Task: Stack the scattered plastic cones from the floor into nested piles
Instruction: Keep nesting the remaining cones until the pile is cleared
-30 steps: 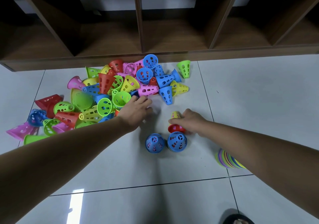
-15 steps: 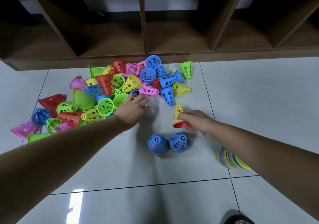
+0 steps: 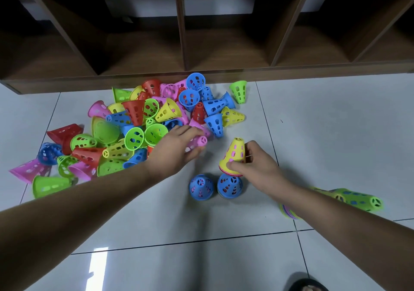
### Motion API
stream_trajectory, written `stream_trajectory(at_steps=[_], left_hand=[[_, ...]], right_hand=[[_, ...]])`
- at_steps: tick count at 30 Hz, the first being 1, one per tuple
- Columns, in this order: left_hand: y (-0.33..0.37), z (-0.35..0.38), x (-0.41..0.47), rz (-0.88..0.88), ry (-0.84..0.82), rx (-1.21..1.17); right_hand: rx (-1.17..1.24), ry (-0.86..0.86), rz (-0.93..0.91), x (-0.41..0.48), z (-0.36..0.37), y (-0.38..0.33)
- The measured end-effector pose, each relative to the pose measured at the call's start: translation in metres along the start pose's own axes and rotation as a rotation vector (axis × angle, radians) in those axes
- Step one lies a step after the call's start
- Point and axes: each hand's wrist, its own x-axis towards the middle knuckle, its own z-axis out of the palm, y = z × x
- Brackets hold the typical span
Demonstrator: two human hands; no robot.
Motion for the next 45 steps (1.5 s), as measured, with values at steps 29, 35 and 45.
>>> stream_trajectory(at_steps=[29,35,45], left_hand=[[0.038,-0.001,-0.068,-0.193,-0.128,-0.348],[0.011,0.001,-0.026,-0.108,-0.038,-0.162],[-0.022,0.013,0.021,-0.046,-0.279,0.19]], right_hand=[[-0.163,0.083,-0.368,-0.023,0.008,0.035],[-0.343,0.065,-0.46,0.031,0.008,0.01],[-0.728,-0.002,-0.54,0.114,0.015,-0.02]])
